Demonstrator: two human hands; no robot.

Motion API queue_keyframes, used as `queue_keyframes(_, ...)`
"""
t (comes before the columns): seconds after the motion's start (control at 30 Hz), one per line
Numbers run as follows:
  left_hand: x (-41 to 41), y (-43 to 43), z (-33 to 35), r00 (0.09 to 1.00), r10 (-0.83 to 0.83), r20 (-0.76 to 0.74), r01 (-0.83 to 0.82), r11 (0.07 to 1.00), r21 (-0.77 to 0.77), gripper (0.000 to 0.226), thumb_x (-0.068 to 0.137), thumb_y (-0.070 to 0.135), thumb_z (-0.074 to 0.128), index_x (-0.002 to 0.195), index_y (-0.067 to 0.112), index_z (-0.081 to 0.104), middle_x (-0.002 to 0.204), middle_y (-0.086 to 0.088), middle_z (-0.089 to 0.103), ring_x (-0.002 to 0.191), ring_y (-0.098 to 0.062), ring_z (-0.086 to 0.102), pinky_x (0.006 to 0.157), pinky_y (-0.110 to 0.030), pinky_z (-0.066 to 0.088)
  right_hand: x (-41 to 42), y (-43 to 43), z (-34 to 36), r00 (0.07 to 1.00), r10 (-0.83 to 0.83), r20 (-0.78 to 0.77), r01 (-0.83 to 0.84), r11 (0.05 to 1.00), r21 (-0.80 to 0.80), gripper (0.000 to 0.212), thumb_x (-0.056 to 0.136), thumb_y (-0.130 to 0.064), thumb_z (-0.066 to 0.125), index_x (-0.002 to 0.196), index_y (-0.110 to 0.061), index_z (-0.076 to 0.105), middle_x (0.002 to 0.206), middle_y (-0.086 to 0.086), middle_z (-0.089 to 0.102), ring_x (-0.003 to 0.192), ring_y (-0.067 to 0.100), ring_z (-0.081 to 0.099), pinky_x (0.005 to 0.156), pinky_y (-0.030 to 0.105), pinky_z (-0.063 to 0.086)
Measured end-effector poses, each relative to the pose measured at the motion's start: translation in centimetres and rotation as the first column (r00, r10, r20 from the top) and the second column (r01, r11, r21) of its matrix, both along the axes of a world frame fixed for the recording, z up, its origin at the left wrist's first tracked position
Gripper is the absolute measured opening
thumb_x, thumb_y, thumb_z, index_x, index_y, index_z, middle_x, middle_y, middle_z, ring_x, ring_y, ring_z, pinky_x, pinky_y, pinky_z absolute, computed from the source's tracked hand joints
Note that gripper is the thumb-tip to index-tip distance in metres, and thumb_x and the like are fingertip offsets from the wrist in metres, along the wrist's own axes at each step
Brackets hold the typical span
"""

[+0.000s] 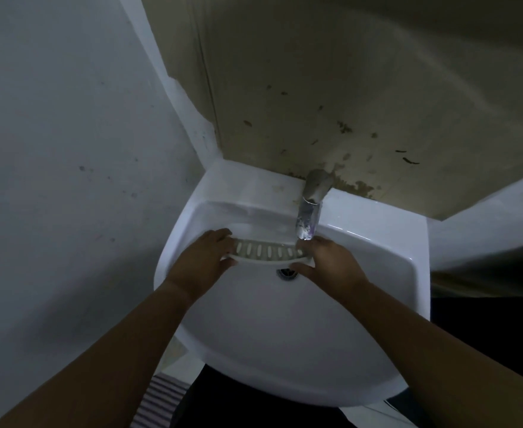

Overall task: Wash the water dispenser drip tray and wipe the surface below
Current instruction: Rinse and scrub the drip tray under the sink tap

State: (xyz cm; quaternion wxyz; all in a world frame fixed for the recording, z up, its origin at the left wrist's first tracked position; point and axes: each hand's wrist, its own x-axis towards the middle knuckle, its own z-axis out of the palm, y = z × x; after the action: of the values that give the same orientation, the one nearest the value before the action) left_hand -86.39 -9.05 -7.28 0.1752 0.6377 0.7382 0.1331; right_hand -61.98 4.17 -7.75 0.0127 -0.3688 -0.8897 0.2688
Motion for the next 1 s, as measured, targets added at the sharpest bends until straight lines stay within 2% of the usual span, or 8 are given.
queue_keyframes(0.27, 3.8, 2.0, -0.1, 0.998, -0.052, 0.048, 0.050, 0.998, 0.030, 0.023, 0.086, 0.020, 0.068, 0.107, 0.012, 0.065, 0.129, -0.008, 0.059, 0.106, -0.028, 0.058, 0.082, -0.043, 0.054, 2.0, -0.1, -0.3, 0.994, 0.103, -0.042, -0.097, 0.987, 0.129, 0.061, 0.072, -0.026, 0.082, 0.128, -0.015, 0.059, 0.124, 0.009, 0.063, 0.113, 0.029, 0.057, 0.092, 0.035, 0.047)
queue_keyframes(0.37, 5.2, 2.9, -0.3, 0.995, -0.093, 0.044, 0.092, 0.995, 0.036, 0.020, 0.088, 0.019, 0.063, 0.106, 0.012, 0.063, 0.132, -0.010, 0.057, 0.107, -0.030, 0.056, 0.080, -0.042, 0.053, 2.9, 0.4, -0.2, 0.991, 0.133, -0.028, -0.125, 0.974, 0.186, 0.063, 0.070, -0.036, 0.081, 0.125, -0.017, 0.059, 0.126, 0.005, 0.062, 0.116, 0.027, 0.056, 0.097, 0.038, 0.043)
queue_keyframes(0.43, 6.2, 3.4, -0.4, 0.992, -0.121, 0.021, 0.120, 0.993, 0.020, 0.018, 0.087, 0.015, 0.062, 0.103, 0.007, 0.064, 0.130, -0.014, 0.057, 0.106, -0.034, 0.057, 0.075, -0.046, 0.054, 3.0, 0.7, -0.3, 0.988, 0.154, 0.010, -0.154, 0.972, 0.177, 0.062, 0.065, -0.037, 0.083, 0.119, -0.017, 0.061, 0.124, 0.003, 0.063, 0.115, 0.027, 0.057, 0.094, 0.039, 0.045)
queue_keyframes(0.57, 7.3, 3.9, -0.5, 0.987, -0.163, 0.011, 0.162, 0.986, 0.030, 0.019, 0.083, 0.016, 0.056, 0.095, 0.004, 0.065, 0.124, -0.018, 0.060, 0.102, -0.037, 0.059, 0.069, -0.049, 0.055, 3.5, 0.6, -0.5, 0.989, 0.127, 0.072, -0.133, 0.988, 0.078, 0.050, 0.060, -0.035, 0.087, 0.100, -0.019, 0.062, 0.105, 0.000, 0.066, 0.091, 0.029, 0.063, 0.072, 0.035, 0.048)
queue_keyframes(0.67, 7.6, 3.7, -0.5, 0.986, -0.164, 0.030, 0.163, 0.986, 0.044, 0.031, 0.083, 0.028, 0.044, 0.094, 0.006, 0.063, 0.123, -0.016, 0.060, 0.103, -0.035, 0.060, 0.069, -0.047, 0.055, 4.0, 0.2, -0.8, 0.992, 0.096, 0.086, -0.103, 0.992, 0.076, 0.052, 0.065, -0.033, 0.084, 0.108, -0.021, 0.058, 0.111, 0.000, 0.061, 0.095, 0.029, 0.060, 0.073, 0.037, 0.049)
queue_keyframes(0.77, 7.6, 3.9, -0.5, 0.996, -0.073, 0.058, 0.073, 0.997, 0.002, 0.033, 0.087, 0.020, 0.056, 0.118, 0.010, 0.056, 0.144, -0.011, 0.046, 0.116, -0.032, 0.056, 0.085, -0.043, 0.053, 4.0, -0.3, -1.1, 0.990, 0.090, 0.109, -0.097, 0.994, 0.059, 0.067, 0.071, -0.028, 0.080, 0.129, -0.024, 0.048, 0.126, 0.003, 0.054, 0.106, 0.028, 0.055, 0.082, 0.041, 0.049)
queue_keyframes(0.9, 7.2, 3.9, -0.9, 0.994, -0.064, -0.085, 0.058, 0.996, -0.073, 0.038, 0.087, 0.012, 0.060, 0.125, 0.015, 0.054, 0.155, -0.006, 0.035, 0.111, -0.030, 0.060, 0.082, -0.038, 0.046, 3.9, -0.5, -1.2, 0.982, 0.109, 0.157, -0.126, 0.986, 0.105, 0.073, 0.077, -0.022, 0.076, 0.142, -0.031, 0.042, 0.138, 0.003, 0.046, 0.117, 0.028, 0.050, 0.091, 0.044, 0.047)
queue_keyframes(1.0, 7.2, 4.0, -0.7, 0.994, -0.038, -0.101, 0.028, 0.995, -0.094, 0.033, 0.091, 0.015, 0.056, 0.124, 0.017, 0.056, 0.155, -0.004, 0.036, 0.114, -0.028, 0.059, 0.083, -0.037, 0.043, 3.7, -0.5, -1.2, 0.979, 0.120, 0.165, -0.136, 0.987, 0.089, 0.073, 0.079, -0.022, 0.074, 0.143, -0.033, 0.040, 0.139, 0.004, 0.044, 0.120, 0.030, 0.049, 0.092, 0.045, 0.047)
